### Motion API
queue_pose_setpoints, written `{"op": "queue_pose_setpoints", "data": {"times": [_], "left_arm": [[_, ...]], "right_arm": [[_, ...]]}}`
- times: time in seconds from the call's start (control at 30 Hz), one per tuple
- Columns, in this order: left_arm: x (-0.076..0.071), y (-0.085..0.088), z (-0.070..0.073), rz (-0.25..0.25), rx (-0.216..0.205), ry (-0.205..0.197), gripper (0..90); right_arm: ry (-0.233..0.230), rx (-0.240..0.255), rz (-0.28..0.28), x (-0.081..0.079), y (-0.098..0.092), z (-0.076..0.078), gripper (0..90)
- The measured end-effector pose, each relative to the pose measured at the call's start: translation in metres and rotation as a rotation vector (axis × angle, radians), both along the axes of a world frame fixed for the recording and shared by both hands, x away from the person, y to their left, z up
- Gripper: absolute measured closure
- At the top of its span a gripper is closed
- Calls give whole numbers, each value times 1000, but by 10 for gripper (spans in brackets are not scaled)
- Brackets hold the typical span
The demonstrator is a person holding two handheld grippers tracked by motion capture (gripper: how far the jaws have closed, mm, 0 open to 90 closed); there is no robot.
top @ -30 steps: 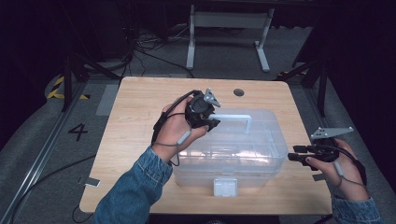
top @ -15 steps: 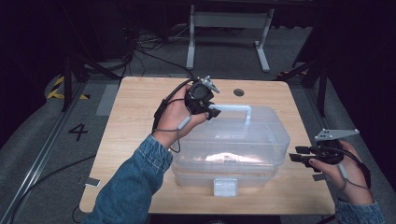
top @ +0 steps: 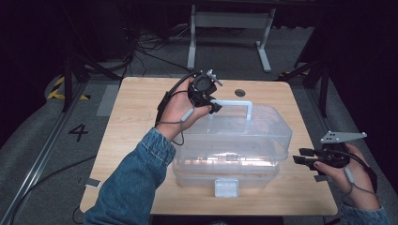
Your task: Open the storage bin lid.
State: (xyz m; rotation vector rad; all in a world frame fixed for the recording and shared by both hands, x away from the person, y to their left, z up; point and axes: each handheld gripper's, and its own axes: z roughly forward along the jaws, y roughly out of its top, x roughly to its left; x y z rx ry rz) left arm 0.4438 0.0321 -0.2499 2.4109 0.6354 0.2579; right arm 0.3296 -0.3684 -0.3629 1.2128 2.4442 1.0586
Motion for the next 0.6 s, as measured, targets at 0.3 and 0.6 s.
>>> {"op": "queue_pose_setpoints", "data": {"times": [0.3,0.6], "left_arm": [[11,-1,2,6,1,43,678],[23,-5,4,30,26,68,672]], "right_arm": [[-19,6,12,-4,3,5,555],[-46,37,67,-8,11,15,555]]}}
